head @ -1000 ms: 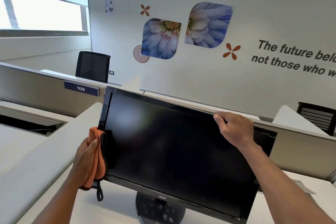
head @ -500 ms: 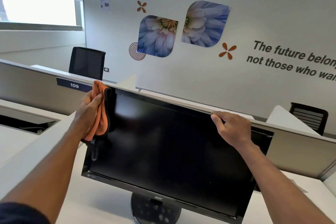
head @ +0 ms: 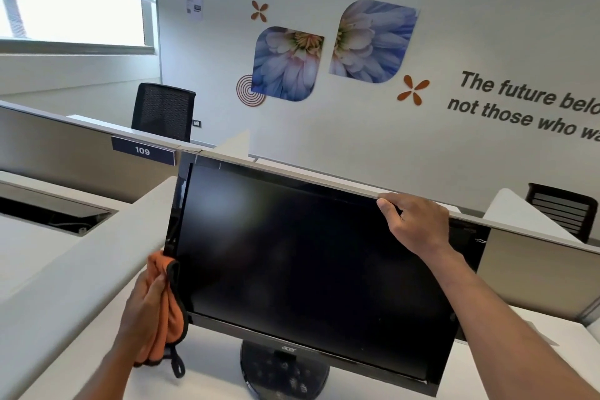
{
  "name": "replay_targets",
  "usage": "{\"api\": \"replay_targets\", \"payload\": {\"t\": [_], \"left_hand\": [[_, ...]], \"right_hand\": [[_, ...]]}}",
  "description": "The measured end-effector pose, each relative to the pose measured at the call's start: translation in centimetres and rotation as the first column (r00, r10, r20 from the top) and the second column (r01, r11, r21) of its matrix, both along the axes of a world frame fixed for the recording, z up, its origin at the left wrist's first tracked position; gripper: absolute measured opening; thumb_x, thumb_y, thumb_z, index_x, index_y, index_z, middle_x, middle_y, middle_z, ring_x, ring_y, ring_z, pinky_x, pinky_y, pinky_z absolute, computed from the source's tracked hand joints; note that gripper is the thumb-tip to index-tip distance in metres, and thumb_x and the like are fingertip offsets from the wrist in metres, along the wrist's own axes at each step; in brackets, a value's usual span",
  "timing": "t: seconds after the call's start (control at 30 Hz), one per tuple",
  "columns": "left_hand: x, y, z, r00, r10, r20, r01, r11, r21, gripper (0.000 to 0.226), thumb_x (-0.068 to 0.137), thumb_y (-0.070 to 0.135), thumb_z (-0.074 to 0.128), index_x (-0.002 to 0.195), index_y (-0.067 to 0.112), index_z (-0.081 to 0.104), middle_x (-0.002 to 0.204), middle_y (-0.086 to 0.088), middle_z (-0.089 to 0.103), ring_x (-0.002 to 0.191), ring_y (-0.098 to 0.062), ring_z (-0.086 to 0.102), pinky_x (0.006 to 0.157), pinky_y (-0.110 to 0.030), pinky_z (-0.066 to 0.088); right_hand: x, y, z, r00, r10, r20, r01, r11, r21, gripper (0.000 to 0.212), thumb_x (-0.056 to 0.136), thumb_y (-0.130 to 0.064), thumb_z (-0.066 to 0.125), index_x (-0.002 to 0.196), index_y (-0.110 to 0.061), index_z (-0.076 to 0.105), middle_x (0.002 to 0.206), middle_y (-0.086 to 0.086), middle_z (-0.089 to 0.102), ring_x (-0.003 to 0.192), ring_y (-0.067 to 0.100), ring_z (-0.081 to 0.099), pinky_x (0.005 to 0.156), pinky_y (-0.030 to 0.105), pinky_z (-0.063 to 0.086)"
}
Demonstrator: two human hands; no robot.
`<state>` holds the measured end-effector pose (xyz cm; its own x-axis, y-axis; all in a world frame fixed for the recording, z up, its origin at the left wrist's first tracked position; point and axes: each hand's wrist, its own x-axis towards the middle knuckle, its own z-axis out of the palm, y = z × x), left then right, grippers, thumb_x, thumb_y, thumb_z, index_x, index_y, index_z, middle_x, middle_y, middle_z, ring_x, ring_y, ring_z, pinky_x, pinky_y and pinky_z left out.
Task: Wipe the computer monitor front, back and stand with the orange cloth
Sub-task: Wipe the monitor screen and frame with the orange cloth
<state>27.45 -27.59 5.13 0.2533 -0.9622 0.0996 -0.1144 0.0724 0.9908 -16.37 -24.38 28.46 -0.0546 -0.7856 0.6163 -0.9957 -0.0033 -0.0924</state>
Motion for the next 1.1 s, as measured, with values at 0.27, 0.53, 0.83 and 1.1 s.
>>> {"api": "replay_targets", "payload": {"t": [0.27, 0.53, 0.83, 1.1], "left_hand": [[-1.6, -1.1, 4.7, 0.999, 0.054, -0.006, -0.054, 0.998, -0.032, 0.021, 0.099, 0.043, 0.042, 0.103, 0.027, 0.054, 0.086, -0.008, 0.063, 0.079, -0.029, 0.062, 0.071, -0.043, 0.05], [-3.6, -7.3, 16.0, 0.971, 0.193, 0.141, -0.164, 0.968, -0.191, 0.047, 0.087, 0.061, 0.04, 0.122, 0.031, 0.048, 0.11, -0.003, 0.067, 0.103, -0.027, 0.063, 0.094, -0.051, 0.048], [-3.6, -9.6, 21.0, 0.877, 0.239, 0.417, -0.056, 0.913, -0.405, 0.038, 0.093, 0.043, 0.045, 0.124, 0.021, 0.051, 0.119, -0.01, 0.061, 0.11, -0.03, 0.056, 0.095, -0.048, 0.045], [-8.7, -7.8, 24.9, 0.378, 0.266, 0.887, 0.391, 0.823, -0.413, 0.046, 0.087, 0.048, 0.034, 0.105, 0.021, 0.066, 0.1, -0.005, 0.07, 0.096, -0.028, 0.062, 0.088, -0.04, 0.043]], "right_hand": [[-0.4, 0.7, 0.0, 1.0, -0.007, 0.024, 0.006, 1.0, 0.012, 0.031, 0.094, -0.049, 0.04, 0.097, -0.04, 0.07, 0.083, -0.017, 0.071, 0.087, 0.018, 0.067, 0.066, 0.028, 0.033], [-0.2, 1.2, 0.4, 1.0, -0.004, 0.023, 0.003, 1.0, 0.029, 0.038, 0.091, -0.052, 0.036, 0.103, -0.041, 0.071, 0.088, -0.017, 0.072, 0.09, 0.016, 0.067, 0.064, 0.026, 0.032], [-0.3, 0.9, 0.4, 1.0, 0.005, 0.019, -0.006, 1.0, 0.027, 0.035, 0.093, -0.052, 0.039, 0.104, -0.042, 0.07, 0.096, -0.019, 0.072, 0.094, 0.014, 0.067, 0.065, 0.025, 0.036], [-0.1, 0.4, 0.4, 1.0, 0.01, -0.006, -0.009, 1.0, 0.029, 0.033, 0.095, -0.05, 0.04, 0.103, -0.041, 0.071, 0.093, -0.018, 0.073, 0.091, 0.014, 0.067, 0.065, 0.026, 0.039]]}}
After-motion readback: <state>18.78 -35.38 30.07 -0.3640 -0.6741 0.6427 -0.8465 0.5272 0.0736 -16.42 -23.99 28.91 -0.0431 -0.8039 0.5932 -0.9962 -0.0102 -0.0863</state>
